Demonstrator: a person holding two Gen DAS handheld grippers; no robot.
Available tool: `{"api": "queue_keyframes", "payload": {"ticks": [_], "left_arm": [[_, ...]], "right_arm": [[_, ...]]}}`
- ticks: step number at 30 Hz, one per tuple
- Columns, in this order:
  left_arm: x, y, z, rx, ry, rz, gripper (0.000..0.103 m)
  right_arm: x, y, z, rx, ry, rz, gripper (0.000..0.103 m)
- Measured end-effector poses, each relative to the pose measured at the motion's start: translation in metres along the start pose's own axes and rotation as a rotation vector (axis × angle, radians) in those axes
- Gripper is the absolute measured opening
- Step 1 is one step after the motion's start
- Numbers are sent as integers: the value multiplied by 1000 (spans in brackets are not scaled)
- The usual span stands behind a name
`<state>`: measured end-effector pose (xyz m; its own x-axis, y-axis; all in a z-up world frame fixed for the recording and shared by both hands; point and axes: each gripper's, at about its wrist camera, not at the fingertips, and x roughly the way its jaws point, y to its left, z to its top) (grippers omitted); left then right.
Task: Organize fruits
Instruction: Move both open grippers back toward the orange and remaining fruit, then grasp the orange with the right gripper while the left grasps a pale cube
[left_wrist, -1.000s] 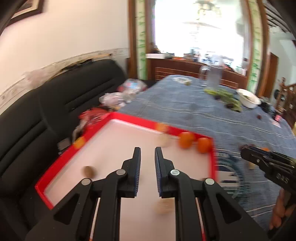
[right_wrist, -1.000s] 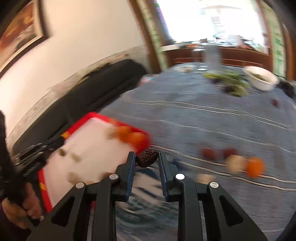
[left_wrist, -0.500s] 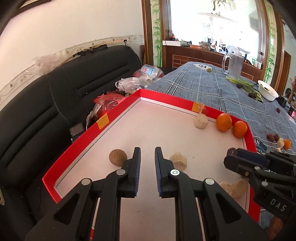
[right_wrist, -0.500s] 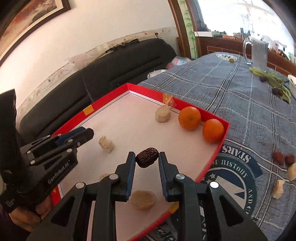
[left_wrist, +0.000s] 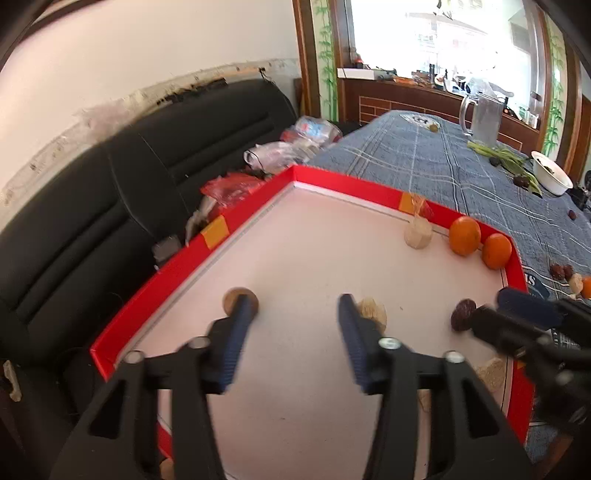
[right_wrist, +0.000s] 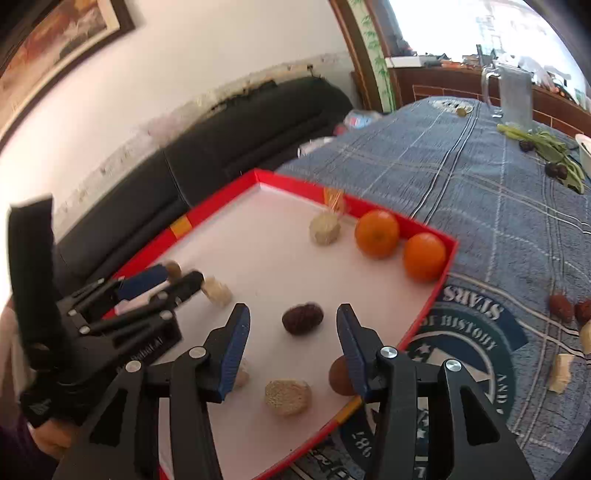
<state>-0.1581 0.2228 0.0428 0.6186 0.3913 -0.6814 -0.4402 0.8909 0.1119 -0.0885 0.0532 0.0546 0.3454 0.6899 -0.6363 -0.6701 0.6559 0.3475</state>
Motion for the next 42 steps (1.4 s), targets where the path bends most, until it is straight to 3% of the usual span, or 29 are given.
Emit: {"api": "queue_keyframes", "payload": {"ticks": [4, 8, 14, 19, 23, 26, 30, 33, 42], "left_arm": [[-15, -9, 6, 18, -36, 0, 63], [-31, -31, 12, 58, -71, -32, 71], [-52, -101, 14, 207, -102, -134, 78], [-61, -168, 9, 345, -105, -211, 79], [-55, -204, 7, 403, -87, -237, 79], [-50, -220, 6, 405, -56, -269, 79], [-40, -233, 4, 394, -22, -308, 79], [-33, -239, 2, 394, 1, -323, 72], [-27, -246, -3, 395, 43, -402, 72]], "right_arm": [[-32, -19, 7, 21, -61, -27, 55], [-75, -58, 12, 37, -131, -123, 57], [-122, -141, 7, 143, -154, -244, 59], [-128, -187, -10, 260, -142, -234, 59], [-123, -189, -13, 219, -75, -336, 59], [-120, -193, -14, 215, -47, -327, 51], [-117, -195, -17, 214, -22, -343, 49], [-110, -198, -19, 221, 18, -346, 48], [-96, -194, -23, 206, 62, -358, 45]]}}
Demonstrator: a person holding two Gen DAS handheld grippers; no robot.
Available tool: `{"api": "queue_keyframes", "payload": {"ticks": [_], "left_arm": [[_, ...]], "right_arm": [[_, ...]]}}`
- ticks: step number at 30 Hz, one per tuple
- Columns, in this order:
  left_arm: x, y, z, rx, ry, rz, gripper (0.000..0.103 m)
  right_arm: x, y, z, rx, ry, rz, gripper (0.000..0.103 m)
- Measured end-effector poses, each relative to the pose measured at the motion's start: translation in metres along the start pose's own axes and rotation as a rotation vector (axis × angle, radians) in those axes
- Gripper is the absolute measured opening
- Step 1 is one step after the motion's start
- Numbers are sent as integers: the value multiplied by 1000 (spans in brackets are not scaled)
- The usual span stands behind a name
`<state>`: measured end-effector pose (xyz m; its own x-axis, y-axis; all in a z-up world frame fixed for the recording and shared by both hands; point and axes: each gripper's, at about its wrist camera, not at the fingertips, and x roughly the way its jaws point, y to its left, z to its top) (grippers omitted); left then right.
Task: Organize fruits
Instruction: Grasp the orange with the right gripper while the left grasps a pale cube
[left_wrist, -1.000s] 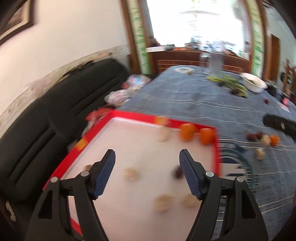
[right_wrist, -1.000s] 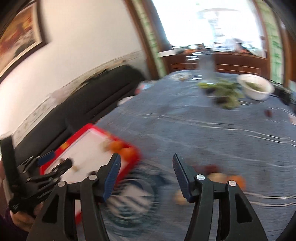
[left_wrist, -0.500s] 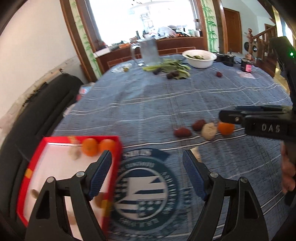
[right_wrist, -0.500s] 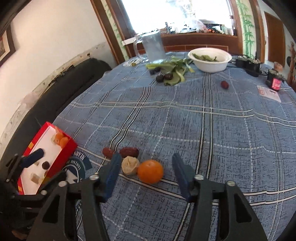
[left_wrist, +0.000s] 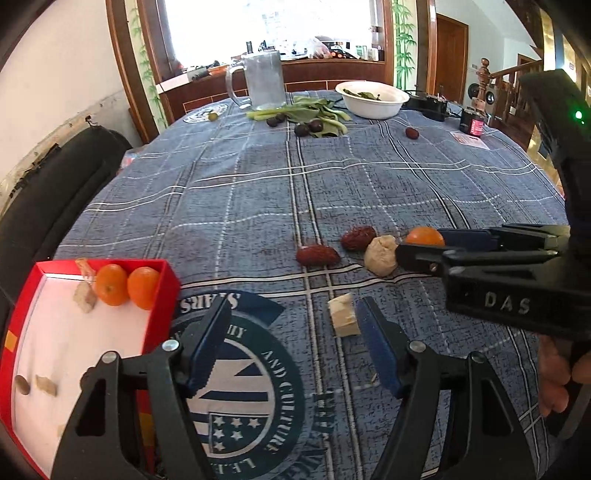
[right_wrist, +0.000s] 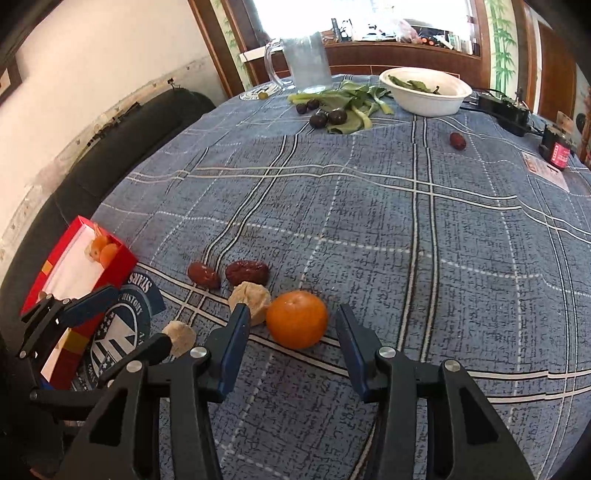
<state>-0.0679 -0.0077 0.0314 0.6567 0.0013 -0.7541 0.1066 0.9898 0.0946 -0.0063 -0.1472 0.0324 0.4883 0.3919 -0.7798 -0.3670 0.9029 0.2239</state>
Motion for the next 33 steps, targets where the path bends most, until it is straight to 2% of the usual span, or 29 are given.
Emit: {"api": "queue_keyframes", "payload": {"ticks": [3, 5, 7, 14, 17, 18, 25, 33], "left_arm": [[4, -1, 0, 0, 12, -19, 60], [7, -2, 1, -9, 23, -41, 57], [8, -3, 2, -14, 30, -59, 49], [15, -8, -2, -24, 77, -135, 28], [16, -7, -2, -33, 80, -142, 22], [15, -7, -3, -34, 79, -142, 17], [10, -3, -6, -50, 75, -124, 16], [-6, 9, -7, -58, 21, -25, 16]], "right_arm": [[0, -1, 1, 4, -2, 1, 43], [0, 0, 1, 2, -4, 4, 36], [-2, 2, 1, -11, -10, -3, 31], [-4, -2, 2, 18, -6, 7, 30], [-7, -7, 4, 50, -21, 4, 30], [-7, -9, 4, 59, -23, 4, 31], [-13, -10, 5, 78, -52, 7, 30], [-24, -5, 5, 82, -123, 31, 30]]}}
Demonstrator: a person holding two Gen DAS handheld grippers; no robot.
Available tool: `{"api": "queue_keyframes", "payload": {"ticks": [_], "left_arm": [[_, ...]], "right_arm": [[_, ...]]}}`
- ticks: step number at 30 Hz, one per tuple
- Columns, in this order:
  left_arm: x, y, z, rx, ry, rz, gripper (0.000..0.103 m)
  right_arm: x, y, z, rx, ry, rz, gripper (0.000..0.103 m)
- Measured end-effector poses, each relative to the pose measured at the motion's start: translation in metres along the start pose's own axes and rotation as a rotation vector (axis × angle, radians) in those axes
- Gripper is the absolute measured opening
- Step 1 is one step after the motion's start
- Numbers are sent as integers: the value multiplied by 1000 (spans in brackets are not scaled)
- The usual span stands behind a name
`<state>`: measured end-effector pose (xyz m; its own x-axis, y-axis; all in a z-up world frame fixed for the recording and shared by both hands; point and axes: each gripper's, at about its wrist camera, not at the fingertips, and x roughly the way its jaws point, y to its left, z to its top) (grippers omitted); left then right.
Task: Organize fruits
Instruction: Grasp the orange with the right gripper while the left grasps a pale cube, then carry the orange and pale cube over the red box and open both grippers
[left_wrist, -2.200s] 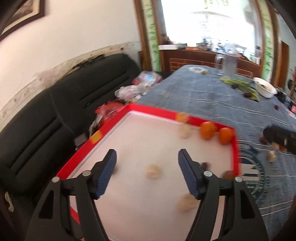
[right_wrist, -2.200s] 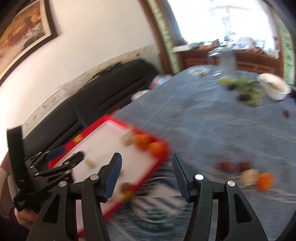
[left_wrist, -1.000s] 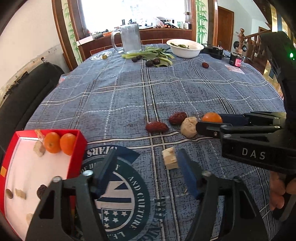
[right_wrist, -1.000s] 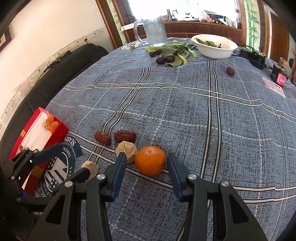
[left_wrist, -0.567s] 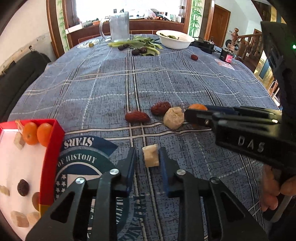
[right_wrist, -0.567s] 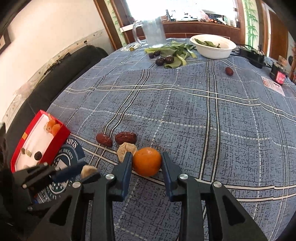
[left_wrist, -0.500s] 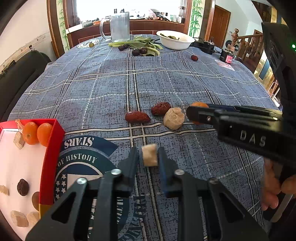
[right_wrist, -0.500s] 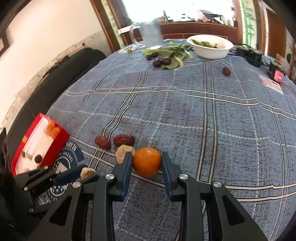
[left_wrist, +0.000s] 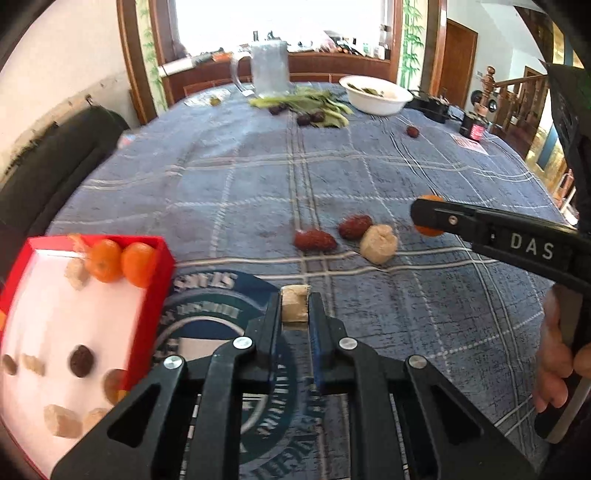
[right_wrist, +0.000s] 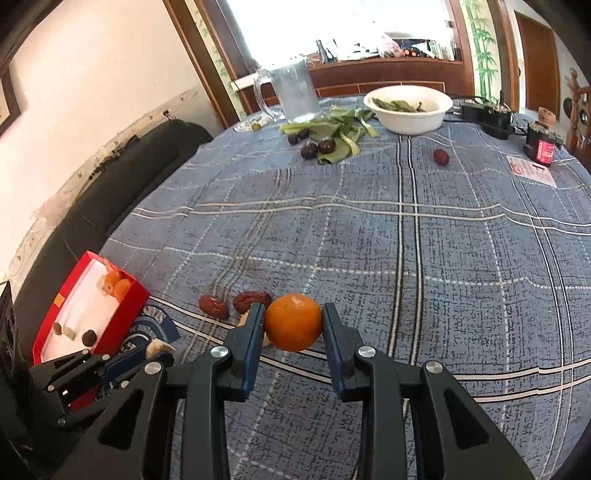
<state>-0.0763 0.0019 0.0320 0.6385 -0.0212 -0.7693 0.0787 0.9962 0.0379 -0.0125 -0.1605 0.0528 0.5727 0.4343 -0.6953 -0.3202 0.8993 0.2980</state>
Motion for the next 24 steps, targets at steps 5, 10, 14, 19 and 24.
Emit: {"api": "queue_keyframes", "payload": {"ticks": [5, 10, 14, 19, 24], "left_arm": [[-11, 6, 0, -4, -42, 36, 16], [-22, 8, 0, -4, -78, 62, 16], [-27, 10, 0, -11, -92, 76, 16], [-31, 13, 0, -25, -97, 91, 16], [-33, 16, 0, -32, -103, 107, 16]], "right_arm": [[-8, 6, -1, -10, -54, 30, 30], [-13, 13, -1, -33, -92, 49, 30], [-14, 20, -4, -63, -103, 54, 30], [-14, 29, -7, -102, -114, 56, 30], [-15, 39, -11, -148, -132, 61, 30]]}}
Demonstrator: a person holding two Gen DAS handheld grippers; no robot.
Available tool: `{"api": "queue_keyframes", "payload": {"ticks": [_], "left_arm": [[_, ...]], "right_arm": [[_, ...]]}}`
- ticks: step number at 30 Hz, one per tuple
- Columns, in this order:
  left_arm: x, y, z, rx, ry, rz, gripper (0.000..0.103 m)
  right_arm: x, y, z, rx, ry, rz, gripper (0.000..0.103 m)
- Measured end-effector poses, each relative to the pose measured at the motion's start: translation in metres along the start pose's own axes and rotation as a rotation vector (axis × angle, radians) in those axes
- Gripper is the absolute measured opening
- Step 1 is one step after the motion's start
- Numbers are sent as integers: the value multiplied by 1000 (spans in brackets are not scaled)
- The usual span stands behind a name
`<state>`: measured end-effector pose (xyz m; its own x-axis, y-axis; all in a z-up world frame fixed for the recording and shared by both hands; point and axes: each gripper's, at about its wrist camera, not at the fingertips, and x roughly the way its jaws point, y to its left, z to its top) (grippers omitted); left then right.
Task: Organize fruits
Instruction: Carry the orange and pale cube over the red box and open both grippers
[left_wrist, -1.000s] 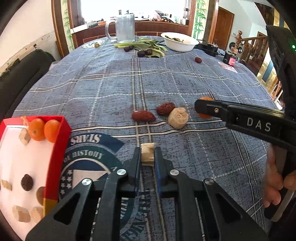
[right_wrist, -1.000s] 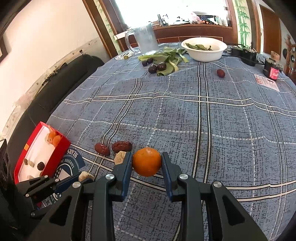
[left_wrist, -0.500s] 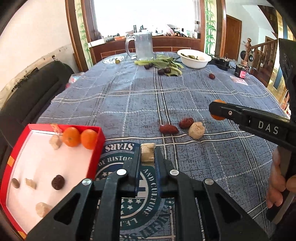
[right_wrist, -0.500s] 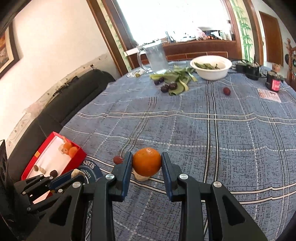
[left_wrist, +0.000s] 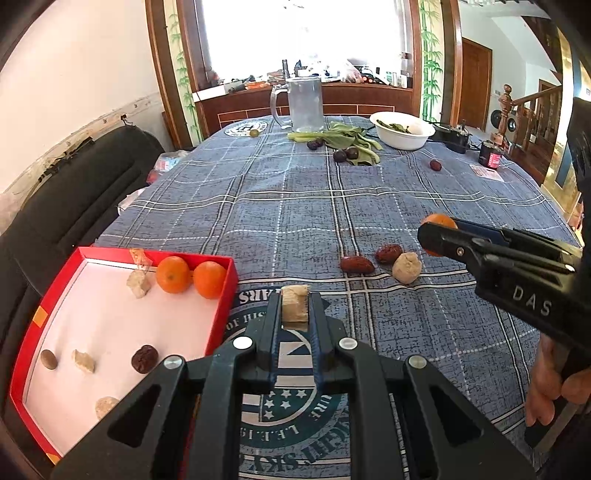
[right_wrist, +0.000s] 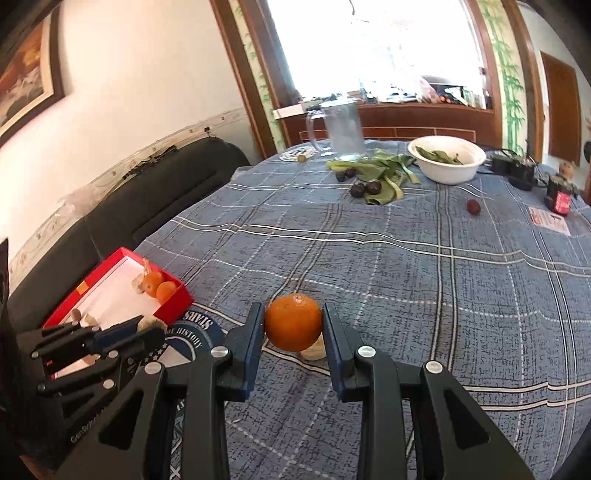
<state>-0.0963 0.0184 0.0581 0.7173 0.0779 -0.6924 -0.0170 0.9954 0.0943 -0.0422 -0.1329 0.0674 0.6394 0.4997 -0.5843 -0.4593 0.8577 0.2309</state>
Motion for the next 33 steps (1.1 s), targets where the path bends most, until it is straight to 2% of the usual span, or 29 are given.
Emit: {"api": "queue_keyframes", "payload": {"ticks": [11, 33], "left_arm": [[1, 11, -3, -18, 11, 15, 16], [10, 17, -13, -35, 42, 18, 16]], "right_arm": [[4, 9, -4, -60, 4, -31, 30], [7, 10, -6, -91, 8, -65, 30]]}}
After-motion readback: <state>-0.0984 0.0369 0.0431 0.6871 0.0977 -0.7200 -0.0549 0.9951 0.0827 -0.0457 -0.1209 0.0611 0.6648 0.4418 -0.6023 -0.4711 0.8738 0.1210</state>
